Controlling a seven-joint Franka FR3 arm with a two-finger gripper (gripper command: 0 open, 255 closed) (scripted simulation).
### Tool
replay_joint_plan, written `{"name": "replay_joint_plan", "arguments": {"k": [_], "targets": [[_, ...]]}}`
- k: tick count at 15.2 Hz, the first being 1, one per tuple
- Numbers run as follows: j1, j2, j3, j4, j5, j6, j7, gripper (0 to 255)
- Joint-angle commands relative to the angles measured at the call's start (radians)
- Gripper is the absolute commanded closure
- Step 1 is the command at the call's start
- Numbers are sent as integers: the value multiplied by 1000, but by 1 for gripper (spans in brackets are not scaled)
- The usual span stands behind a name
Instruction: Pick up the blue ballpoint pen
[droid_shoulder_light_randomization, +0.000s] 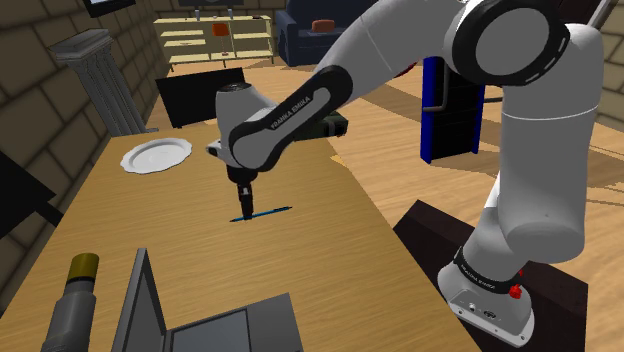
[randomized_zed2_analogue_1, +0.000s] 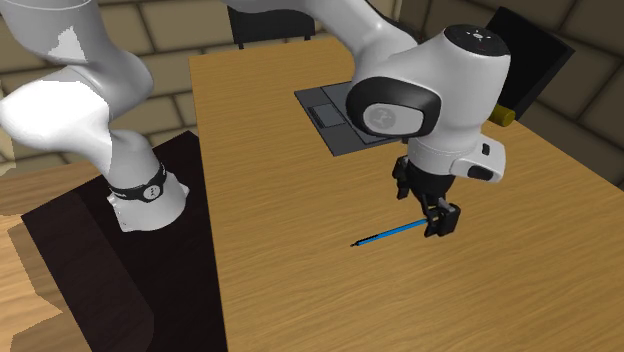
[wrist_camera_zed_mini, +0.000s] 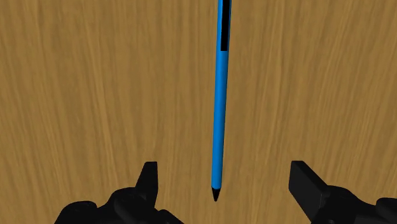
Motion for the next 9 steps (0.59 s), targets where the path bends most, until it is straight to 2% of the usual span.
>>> {"name": "replay_joint_plan", "arguments": {"k": [1,5,6,9], "targets": [[2,15,-1,-7,-4,22,1,0],[5,37,-4,-14,-9,50,3,0],[6,36,-4,-14,-9,51,5,255],[6,37,-4,-14,-9,50,5,255]]}}
